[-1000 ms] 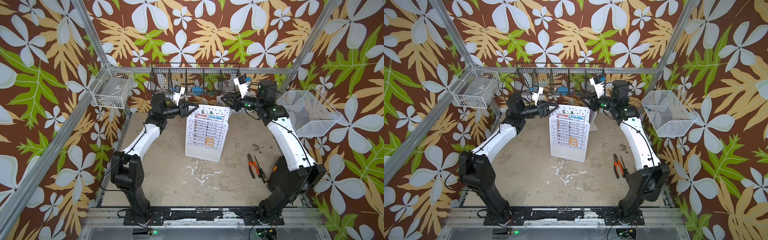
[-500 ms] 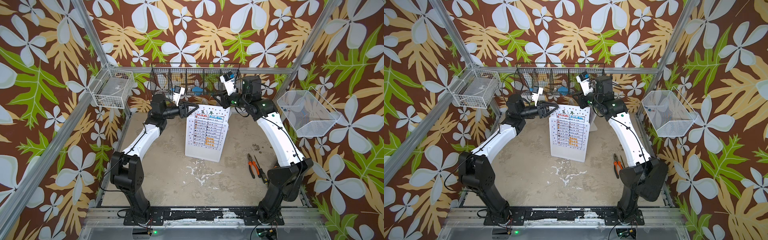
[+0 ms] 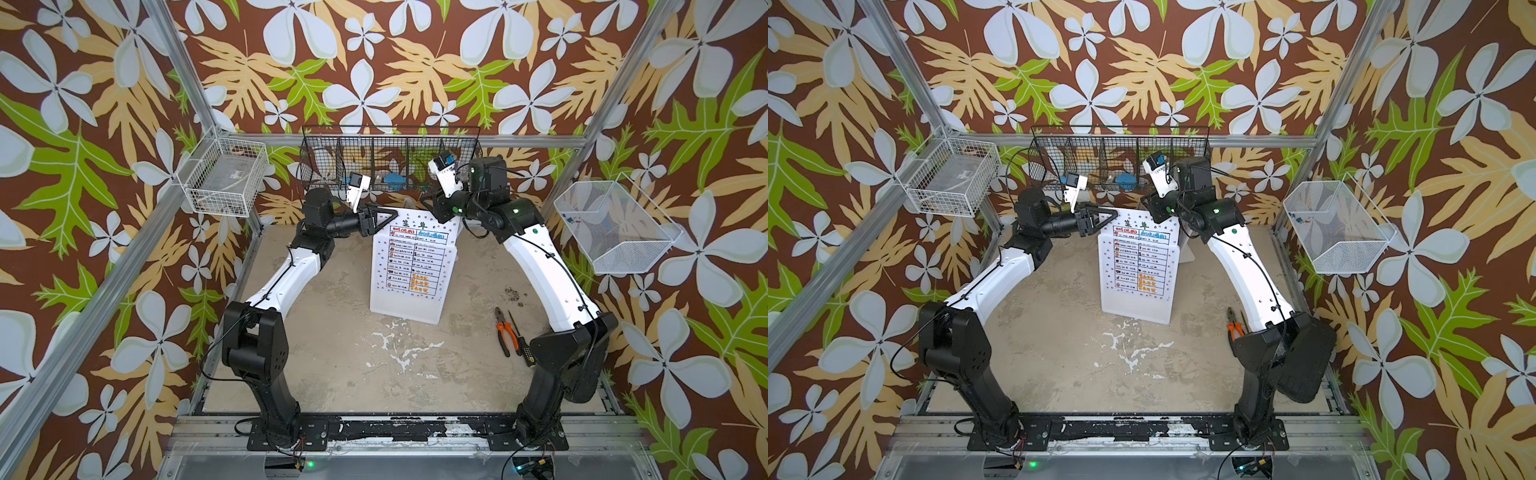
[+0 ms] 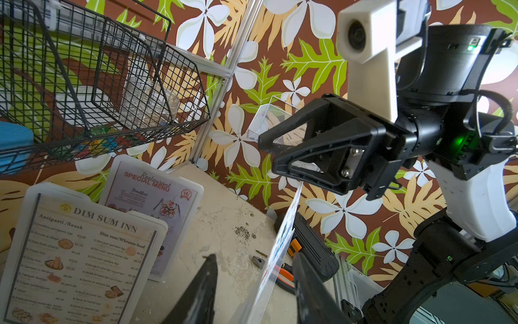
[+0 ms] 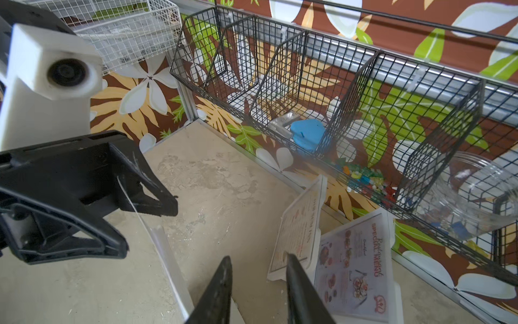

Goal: Insert the menus into the narrow rack
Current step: Insert the menu into the narrow rack.

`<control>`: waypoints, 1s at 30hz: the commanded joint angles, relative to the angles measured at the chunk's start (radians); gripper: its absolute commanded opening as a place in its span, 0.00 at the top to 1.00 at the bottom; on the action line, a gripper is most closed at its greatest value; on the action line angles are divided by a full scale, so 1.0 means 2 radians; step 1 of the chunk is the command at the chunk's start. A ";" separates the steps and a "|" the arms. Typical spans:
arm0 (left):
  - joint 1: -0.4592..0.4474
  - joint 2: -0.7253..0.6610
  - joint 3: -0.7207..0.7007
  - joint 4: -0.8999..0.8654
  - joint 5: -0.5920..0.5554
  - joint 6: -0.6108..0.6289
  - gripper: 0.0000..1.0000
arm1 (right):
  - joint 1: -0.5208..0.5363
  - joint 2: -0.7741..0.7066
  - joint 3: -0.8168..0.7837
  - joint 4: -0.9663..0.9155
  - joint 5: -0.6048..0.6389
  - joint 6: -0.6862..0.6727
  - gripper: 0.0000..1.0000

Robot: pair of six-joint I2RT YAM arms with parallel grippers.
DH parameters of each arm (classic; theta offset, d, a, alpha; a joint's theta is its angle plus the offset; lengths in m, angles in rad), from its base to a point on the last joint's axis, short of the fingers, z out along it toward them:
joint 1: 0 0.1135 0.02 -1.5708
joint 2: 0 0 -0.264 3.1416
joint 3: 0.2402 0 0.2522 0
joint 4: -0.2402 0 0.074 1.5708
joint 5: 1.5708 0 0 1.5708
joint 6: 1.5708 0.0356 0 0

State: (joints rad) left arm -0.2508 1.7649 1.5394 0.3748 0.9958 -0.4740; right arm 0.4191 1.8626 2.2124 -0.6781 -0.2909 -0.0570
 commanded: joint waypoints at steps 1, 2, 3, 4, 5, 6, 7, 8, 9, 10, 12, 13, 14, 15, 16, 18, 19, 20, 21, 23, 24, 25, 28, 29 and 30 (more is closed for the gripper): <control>0.001 0.003 0.002 0.010 0.000 -0.002 0.53 | 0.001 -0.005 -0.008 0.002 -0.003 -0.005 0.67; 0.001 0.004 0.002 0.010 -0.001 -0.002 0.52 | 0.001 -0.006 -0.011 0.003 -0.003 -0.005 0.67; 0.001 0.004 0.003 0.010 -0.001 -0.002 0.51 | 0.001 -0.007 -0.013 0.003 -0.003 -0.006 0.67; 0.001 0.005 0.003 0.010 -0.001 -0.002 0.50 | 0.001 -0.007 -0.015 0.003 -0.003 -0.005 0.67; 0.001 0.006 0.003 0.010 -0.001 -0.002 0.49 | 0.001 -0.008 -0.016 0.004 -0.005 -0.006 0.67; 0.001 0.006 0.003 0.010 -0.002 -0.002 0.49 | 0.002 -0.008 -0.017 0.004 -0.006 -0.006 0.67; 0.001 0.006 0.003 0.009 -0.002 -0.002 0.48 | 0.001 -0.008 -0.018 0.004 -0.008 -0.006 0.67; 0.001 0.006 0.003 0.009 -0.002 -0.002 0.48 | 0.001 -0.008 -0.018 0.004 -0.009 -0.006 0.67; 0.000 0.006 0.003 0.009 -0.002 -0.002 0.47 | 0.002 -0.008 -0.018 0.004 -0.010 -0.005 0.67; 0.001 0.006 0.002 0.009 -0.001 -0.002 0.47 | 0.001 -0.008 -0.018 0.004 -0.011 -0.005 0.67; 0.001 0.006 0.001 0.009 -0.001 -0.002 0.47 | 0.001 -0.009 -0.017 0.006 -0.014 -0.004 0.67; 0.000 0.006 0.001 0.009 -0.002 -0.002 0.47 | 0.002 -0.009 -0.016 0.007 -0.016 -0.003 0.67; 0.000 0.006 0.001 0.009 -0.002 -0.002 0.47 | 0.001 -0.009 -0.015 0.007 -0.018 -0.003 0.67; 0.001 0.006 0.001 0.010 -0.001 -0.002 0.47 | 0.001 -0.009 -0.014 0.008 -0.020 -0.002 0.67; 0.001 0.006 0.001 0.010 -0.001 -0.002 0.47 | 0.002 -0.008 -0.014 0.008 -0.022 -0.002 0.67; 0.000 0.005 0.001 0.010 -0.001 -0.002 0.47 | 0.002 -0.007 -0.015 0.007 -0.026 -0.001 0.67; 0.001 0.004 0.001 0.010 -0.001 -0.002 0.47 | 0.001 -0.006 -0.015 0.006 -0.027 -0.001 0.67; 0.001 0.004 0.001 0.010 -0.001 -0.002 0.47 | 0.001 -0.006 -0.016 0.005 -0.029 -0.001 0.67; 0.000 0.004 0.001 0.010 -0.001 -0.002 0.47 | 0.001 -0.005 -0.018 0.003 -0.030 -0.001 0.67; 0.000 0.004 0.001 0.010 -0.001 -0.002 0.47 | 0.001 -0.005 -0.022 0.003 -0.031 -0.001 0.67; 0.001 0.004 0.001 0.010 -0.001 -0.002 0.47 | 0.001 -0.006 -0.024 0.002 -0.032 -0.001 0.67; 0.001 0.004 0.001 0.010 0.000 -0.001 0.47 | 0.001 -0.007 -0.027 0.003 -0.032 -0.002 0.67; 0.001 0.005 0.000 0.010 0.000 -0.001 0.47 | 0.001 -0.011 -0.034 0.004 -0.033 -0.002 0.67; 0.001 0.004 -0.001 0.010 0.000 -0.001 0.47 | 0.001 -0.012 -0.036 0.005 -0.034 -0.002 0.67; 0.001 0.004 -0.001 0.010 0.000 -0.001 0.47 | 0.002 -0.013 -0.038 0.005 -0.035 -0.002 0.67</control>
State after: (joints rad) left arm -0.2508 1.7756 1.5394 0.3748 0.9947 -0.4740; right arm 0.4213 1.8500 2.1410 -0.6807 -0.3428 -0.0597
